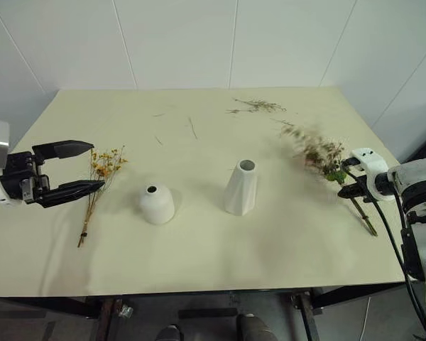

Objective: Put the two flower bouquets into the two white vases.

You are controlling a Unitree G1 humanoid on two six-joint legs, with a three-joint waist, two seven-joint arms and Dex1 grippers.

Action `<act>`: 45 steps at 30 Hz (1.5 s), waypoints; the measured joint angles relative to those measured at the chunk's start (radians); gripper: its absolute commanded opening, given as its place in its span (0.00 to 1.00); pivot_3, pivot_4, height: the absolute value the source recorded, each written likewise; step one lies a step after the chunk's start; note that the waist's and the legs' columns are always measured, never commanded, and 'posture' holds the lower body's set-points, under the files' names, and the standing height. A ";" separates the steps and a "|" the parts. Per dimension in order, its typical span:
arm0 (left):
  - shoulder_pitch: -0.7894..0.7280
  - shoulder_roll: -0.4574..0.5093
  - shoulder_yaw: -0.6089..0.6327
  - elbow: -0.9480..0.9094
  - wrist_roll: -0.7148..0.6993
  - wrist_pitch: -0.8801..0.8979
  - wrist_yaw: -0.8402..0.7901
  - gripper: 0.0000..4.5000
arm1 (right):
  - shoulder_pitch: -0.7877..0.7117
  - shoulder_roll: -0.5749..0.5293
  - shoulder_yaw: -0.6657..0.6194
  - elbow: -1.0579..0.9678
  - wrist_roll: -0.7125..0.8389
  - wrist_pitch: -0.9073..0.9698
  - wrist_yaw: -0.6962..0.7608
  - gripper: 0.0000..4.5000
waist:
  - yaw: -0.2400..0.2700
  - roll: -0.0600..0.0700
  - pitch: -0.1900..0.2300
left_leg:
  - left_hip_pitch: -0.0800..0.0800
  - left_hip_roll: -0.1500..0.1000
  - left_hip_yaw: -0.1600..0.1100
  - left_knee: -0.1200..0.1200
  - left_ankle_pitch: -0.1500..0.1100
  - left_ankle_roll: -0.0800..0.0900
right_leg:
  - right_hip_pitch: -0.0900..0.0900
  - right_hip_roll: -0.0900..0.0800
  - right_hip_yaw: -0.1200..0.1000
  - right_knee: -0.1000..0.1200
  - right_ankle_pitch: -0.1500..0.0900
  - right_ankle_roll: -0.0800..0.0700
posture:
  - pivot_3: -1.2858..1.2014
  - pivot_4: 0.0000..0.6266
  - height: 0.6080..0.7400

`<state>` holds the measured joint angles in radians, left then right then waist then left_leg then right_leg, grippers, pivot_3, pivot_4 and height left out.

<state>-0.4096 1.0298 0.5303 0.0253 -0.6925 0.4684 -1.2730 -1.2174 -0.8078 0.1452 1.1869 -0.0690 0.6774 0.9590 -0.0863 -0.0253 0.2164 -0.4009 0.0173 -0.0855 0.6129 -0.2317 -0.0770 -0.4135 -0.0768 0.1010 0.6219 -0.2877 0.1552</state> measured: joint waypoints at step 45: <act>-0.202 -0.206 -0.217 0.275 0.087 -0.158 0.046 1.00 | 0.339 0.426 -0.403 -1.393 0.850 0.024 -0.473 0.02 | 0.006 0.001 0.000 | -0.002 0.000 -0.003 0.000 0.001 0.001 | -0.003 0.001 -0.001 0.005 -0.001 0.000 | 0.52 0.24 1.00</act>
<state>-0.6117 0.8237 0.3129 0.3007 -0.6059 0.3109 -1.2266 -0.8781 -0.3817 -0.2577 -0.2064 0.7808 0.7012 0.4858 -0.0806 -0.0244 0.2168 -0.4028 0.0176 -0.0890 0.6130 -0.2311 -0.0763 -0.4161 -0.0762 0.1004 0.6269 -0.2885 0.1551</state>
